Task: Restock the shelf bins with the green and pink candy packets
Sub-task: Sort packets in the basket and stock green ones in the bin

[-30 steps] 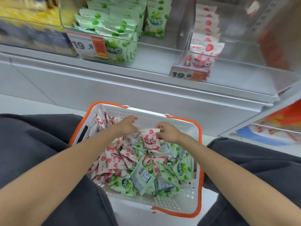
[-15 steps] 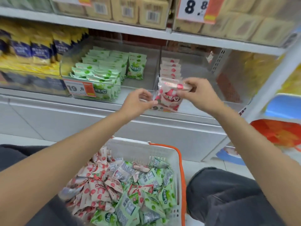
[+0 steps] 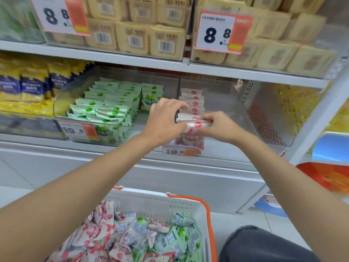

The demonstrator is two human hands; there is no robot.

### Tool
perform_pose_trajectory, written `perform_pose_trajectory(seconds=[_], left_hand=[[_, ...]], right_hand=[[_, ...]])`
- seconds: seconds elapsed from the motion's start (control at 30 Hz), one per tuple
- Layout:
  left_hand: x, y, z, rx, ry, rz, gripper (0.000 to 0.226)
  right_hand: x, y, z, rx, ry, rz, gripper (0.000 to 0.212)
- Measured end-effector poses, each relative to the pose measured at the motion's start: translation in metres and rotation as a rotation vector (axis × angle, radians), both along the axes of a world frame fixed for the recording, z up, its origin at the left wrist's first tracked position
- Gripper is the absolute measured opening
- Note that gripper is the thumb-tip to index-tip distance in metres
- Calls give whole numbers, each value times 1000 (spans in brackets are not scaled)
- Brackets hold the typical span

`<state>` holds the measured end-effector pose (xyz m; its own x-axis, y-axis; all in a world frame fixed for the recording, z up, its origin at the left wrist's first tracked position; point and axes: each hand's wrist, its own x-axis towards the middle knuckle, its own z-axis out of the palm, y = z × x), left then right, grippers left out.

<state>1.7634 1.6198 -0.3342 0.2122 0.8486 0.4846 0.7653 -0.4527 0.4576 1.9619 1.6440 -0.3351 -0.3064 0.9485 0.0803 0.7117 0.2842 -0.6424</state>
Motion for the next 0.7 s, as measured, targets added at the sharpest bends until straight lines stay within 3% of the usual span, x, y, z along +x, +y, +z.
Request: perform_pose_trajectory(seconds=[0.1, 0.2, 0.27, 0.53, 0.7], left_hand=[[4, 13, 4, -25, 165, -75, 37], [6, 24, 0, -33, 314, -96, 30], [8, 27, -7, -18, 394, -105, 30], [9, 26, -15, 1, 357, -115, 30], [10, 32, -19, -8, 419, -103, 32]], right_hand=[[13, 19, 13, 30, 166, -87, 12], [20, 43, 8, -68, 1, -88, 18], [21, 53, -1, -189, -8, -83, 18], [17, 53, -9, -376, 105, -87, 15], [17, 47, -8, -77, 159, -85, 8]])
